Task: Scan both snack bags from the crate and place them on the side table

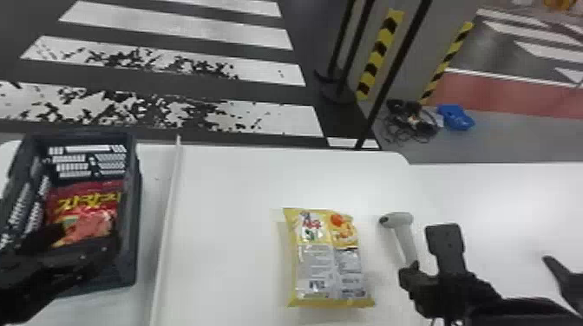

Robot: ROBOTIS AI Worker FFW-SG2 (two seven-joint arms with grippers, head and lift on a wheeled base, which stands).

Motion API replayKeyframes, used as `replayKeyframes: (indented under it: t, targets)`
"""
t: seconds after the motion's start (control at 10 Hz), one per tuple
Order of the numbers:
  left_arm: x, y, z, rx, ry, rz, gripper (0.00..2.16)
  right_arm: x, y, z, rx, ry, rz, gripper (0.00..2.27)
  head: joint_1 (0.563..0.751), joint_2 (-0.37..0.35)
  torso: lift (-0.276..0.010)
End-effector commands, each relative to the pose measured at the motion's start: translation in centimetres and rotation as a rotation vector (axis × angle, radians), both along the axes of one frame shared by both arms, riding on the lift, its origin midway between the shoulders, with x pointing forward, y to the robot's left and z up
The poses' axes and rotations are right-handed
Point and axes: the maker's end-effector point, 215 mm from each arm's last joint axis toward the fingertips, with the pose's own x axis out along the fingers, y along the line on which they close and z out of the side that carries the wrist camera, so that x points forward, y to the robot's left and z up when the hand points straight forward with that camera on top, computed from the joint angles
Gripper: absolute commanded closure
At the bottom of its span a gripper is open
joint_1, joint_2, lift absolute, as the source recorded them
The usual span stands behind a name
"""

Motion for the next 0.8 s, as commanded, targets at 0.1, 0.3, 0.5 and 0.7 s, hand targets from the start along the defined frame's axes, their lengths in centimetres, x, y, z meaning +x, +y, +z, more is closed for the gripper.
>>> replayKeyframes:
  t: [0.1,0.3,0.5,0.7]
  targets:
    - [0.0,-0.1,0.1,-0.003,-0.004,-0.003,0.03,0.6,0.4,2.8,0.047,-0.066,-0.005,0.02,0.695,-0.281,-0.095]
    - [-0.1,-0.1,0.4,-0.001,-0.012,-0.007,0.03,1.6,0.1,3.8,0.073,-0.100,-0.012,0.02,0.695,-0.277,-0.095]
    - [0.0,0.0,0.5,0.004,-0.016,-0.004,0.03,2.9,-1.3,3.6,0.114,-0.122,-0.044,0.03,0.695,-0.277,-0.095]
    - [0.0,-0.3,0.8,0.014,-0.020,0.003,0.03,4.6,-2.6,3.7,0.143,-0.163,-0.058,0.03,0.695,-0.287,-0.095]
